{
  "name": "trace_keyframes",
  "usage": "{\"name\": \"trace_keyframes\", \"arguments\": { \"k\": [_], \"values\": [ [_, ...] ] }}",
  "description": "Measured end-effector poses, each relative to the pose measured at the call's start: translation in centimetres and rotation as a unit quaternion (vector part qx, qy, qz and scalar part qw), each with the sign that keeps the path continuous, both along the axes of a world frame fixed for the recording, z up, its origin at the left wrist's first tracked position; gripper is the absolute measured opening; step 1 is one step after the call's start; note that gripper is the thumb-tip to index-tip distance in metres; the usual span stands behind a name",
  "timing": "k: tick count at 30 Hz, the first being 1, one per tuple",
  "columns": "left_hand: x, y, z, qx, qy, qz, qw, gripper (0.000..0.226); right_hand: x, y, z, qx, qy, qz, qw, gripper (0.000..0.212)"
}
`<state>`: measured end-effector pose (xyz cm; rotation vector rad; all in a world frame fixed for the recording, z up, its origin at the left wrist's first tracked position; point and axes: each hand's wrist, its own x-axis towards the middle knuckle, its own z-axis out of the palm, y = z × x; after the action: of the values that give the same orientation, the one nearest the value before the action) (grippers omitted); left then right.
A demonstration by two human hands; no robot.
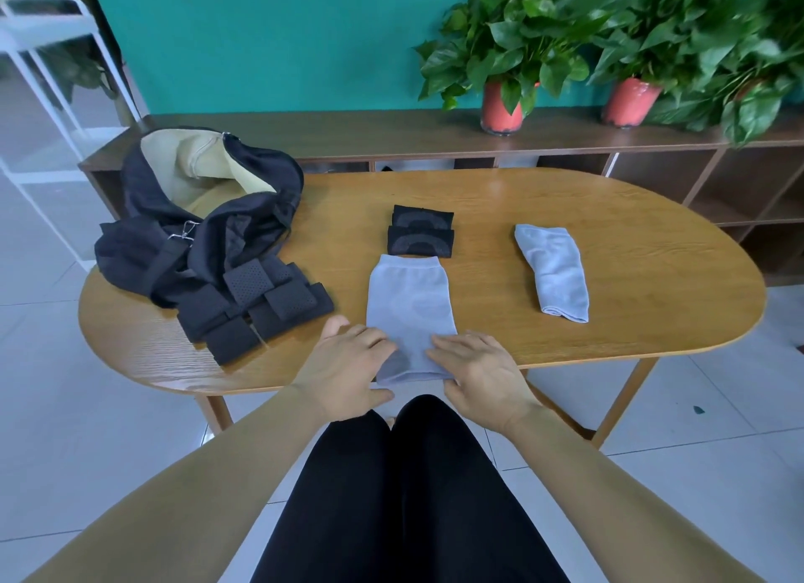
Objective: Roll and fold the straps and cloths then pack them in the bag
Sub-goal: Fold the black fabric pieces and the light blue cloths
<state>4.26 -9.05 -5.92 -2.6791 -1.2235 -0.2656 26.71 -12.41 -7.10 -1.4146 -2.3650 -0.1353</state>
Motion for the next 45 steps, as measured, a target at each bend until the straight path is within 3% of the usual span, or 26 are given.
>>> {"name": "trace_keyframes", "arguments": {
  "k": [4,6,11,16,21,31,41,45],
  "values": [
    [0.3,0.0,0.5,0.014,-0.03,0.01,0.999,0.02,-0.2,0.2,0.9,-0.04,0.06,-0.021,0.997,0.008],
    [0.4,-0.2,0.5,-0.002,-0.071,0.033,0.997,0.012,-0.1,0.5,1.1,-0.076,0.099,-0.054,0.991,0.012],
    [0.9,0.3,0.7,-0.075,-0.172,0.147,0.971,0.026,-0.4,1.5,0.9,-0.151,0.268,-0.147,0.94,0.014],
    [1.7,1.2,0.9,-0.098,-0.232,0.207,0.946,0.021,-1.3,2.5,1.1,-0.139,0.317,-0.219,0.912,0.03],
    [2.3,2.4,0.9,-0.111,-0.247,0.254,0.929,0.017,-1.8,3.6,1.1,-0.131,0.318,-0.255,0.904,0.036],
    [2.7,3.1,0.5,-0.125,-0.278,0.276,0.911,0.02,-2.5,5.4,1.5,-0.171,0.224,-0.312,0.907,0.029],
    [3.4,2.7,1.0,-0.049,-0.13,0.248,0.959,0.024,-3.7,5.4,1.6,-0.128,0.148,-0.333,0.922,0.018],
    [3.9,2.4,0.9,-0.01,-0.142,0.129,0.981,0.036,-4.0,5.0,1.5,-0.113,0.154,-0.328,0.925,0.037]
  ]
}}
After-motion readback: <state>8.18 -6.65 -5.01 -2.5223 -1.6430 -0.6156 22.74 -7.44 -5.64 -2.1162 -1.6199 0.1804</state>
